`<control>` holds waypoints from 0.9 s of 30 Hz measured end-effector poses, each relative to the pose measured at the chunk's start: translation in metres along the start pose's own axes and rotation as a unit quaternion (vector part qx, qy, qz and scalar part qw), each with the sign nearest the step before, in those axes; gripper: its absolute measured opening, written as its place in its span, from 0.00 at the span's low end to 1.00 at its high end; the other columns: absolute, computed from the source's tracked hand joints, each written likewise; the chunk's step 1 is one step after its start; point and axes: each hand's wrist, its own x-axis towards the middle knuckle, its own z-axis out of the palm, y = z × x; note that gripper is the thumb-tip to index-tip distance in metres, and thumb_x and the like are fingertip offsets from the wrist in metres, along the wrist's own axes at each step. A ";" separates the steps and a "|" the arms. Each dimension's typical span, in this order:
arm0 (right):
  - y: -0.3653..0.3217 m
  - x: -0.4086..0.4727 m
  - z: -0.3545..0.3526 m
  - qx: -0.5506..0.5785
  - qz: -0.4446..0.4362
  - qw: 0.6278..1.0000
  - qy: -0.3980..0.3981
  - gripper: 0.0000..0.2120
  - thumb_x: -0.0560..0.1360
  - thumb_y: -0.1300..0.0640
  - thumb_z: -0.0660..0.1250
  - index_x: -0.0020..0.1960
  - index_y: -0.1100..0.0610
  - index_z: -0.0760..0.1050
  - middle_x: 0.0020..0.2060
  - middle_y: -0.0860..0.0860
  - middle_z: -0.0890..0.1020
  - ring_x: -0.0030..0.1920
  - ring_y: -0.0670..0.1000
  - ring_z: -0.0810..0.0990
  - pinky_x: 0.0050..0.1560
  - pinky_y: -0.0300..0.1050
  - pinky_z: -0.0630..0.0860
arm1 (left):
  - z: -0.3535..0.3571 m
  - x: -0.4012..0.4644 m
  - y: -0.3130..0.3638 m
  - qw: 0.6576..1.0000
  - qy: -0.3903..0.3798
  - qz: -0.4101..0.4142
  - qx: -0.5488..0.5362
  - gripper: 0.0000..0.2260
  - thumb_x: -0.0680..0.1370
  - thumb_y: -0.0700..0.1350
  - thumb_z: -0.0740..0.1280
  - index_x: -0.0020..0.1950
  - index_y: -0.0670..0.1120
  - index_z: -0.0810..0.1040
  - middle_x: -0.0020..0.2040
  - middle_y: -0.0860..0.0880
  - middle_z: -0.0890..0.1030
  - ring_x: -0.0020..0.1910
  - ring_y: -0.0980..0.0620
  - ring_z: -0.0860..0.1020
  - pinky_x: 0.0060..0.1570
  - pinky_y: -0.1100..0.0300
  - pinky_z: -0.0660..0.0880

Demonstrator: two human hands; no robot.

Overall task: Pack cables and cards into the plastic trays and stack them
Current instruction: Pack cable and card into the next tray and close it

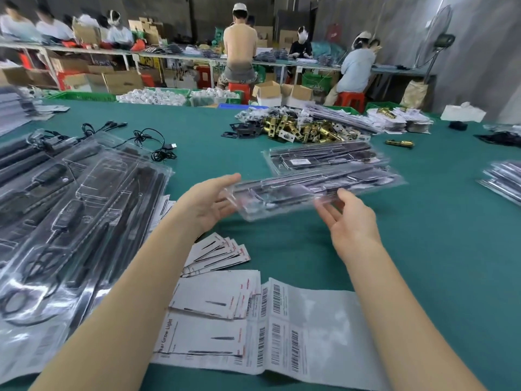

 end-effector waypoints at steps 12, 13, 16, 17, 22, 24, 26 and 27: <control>0.002 -0.008 -0.017 -0.125 0.100 0.986 -0.049 0.05 0.84 0.62 0.61 0.50 0.63 0.70 0.35 0.60 0.86 0.31 0.53 0.86 0.24 0.36 0.77 | 0.004 0.004 -0.017 0.966 -0.007 0.099 0.237 0.10 0.76 0.44 0.75 0.53 0.40 0.80 0.50 0.42 0.85 0.45 0.49 0.86 0.51 0.60 0.82; -0.001 -0.008 -0.019 -0.149 0.114 0.980 -0.059 0.06 0.84 0.61 0.60 0.51 0.63 0.70 0.33 0.58 0.86 0.29 0.51 0.85 0.23 0.35 0.76 | 0.003 0.005 -0.018 0.966 0.008 0.098 0.239 0.10 0.77 0.46 0.74 0.51 0.40 0.81 0.48 0.42 0.85 0.44 0.50 0.86 0.51 0.60 0.82; -0.010 -0.007 -0.025 -0.344 0.148 0.922 -0.103 0.13 0.84 0.57 0.59 0.50 0.64 0.76 0.34 0.57 0.86 0.26 0.46 0.82 0.20 0.33 0.72 | 0.001 0.010 -0.022 0.952 0.070 0.113 0.277 0.13 0.78 0.51 0.72 0.46 0.41 0.81 0.41 0.45 0.84 0.42 0.48 0.85 0.53 0.52 0.82; -0.012 -0.007 -0.027 -0.426 0.141 0.886 -0.117 0.15 0.84 0.55 0.59 0.48 0.64 0.78 0.35 0.56 0.87 0.25 0.45 0.82 0.20 0.33 0.72 | -0.001 0.011 -0.023 0.935 0.096 0.132 0.315 0.12 0.78 0.52 0.72 0.46 0.43 0.81 0.41 0.47 0.84 0.44 0.48 0.85 0.53 0.52 0.82; -0.014 -0.006 -0.020 -0.634 -0.153 0.748 -0.126 0.09 0.78 0.49 0.66 0.45 0.50 0.83 0.35 0.44 0.86 0.33 0.42 0.80 0.33 0.36 0.71 | -0.004 0.014 -0.029 0.856 0.106 0.191 0.469 0.15 0.80 0.48 0.67 0.67 0.48 0.74 0.62 0.47 0.79 0.59 0.47 0.78 0.56 0.58 0.71; -0.007 -0.005 -0.012 -0.682 -0.303 0.660 -0.087 0.07 0.76 0.46 0.67 0.51 0.45 0.81 0.47 0.40 0.85 0.49 0.46 0.80 0.43 0.41 0.72 | -0.003 0.013 -0.031 0.833 0.081 0.190 0.513 0.18 0.82 0.45 0.64 0.71 0.47 0.72 0.65 0.47 0.79 0.62 0.47 0.77 0.59 0.59 0.69; 0.003 -0.002 -0.010 -0.757 -0.321 0.558 -0.109 0.15 0.77 0.43 0.66 0.62 0.44 0.77 0.61 0.44 0.79 0.64 0.52 0.73 0.57 0.50 0.72 | -0.003 0.013 -0.032 0.821 0.070 0.201 0.529 0.16 0.82 0.43 0.62 0.70 0.47 0.75 0.63 0.48 0.81 0.59 0.50 0.78 0.57 0.62 0.69; 0.007 0.001 -0.010 -0.783 -0.297 0.531 -0.125 0.18 0.77 0.42 0.65 0.65 0.44 0.75 0.65 0.45 0.76 0.67 0.53 0.70 0.62 0.53 0.71 | -0.003 0.012 -0.031 0.820 0.071 0.204 0.530 0.15 0.82 0.42 0.62 0.67 0.47 0.77 0.61 0.49 0.82 0.56 0.51 0.78 0.54 0.64 0.69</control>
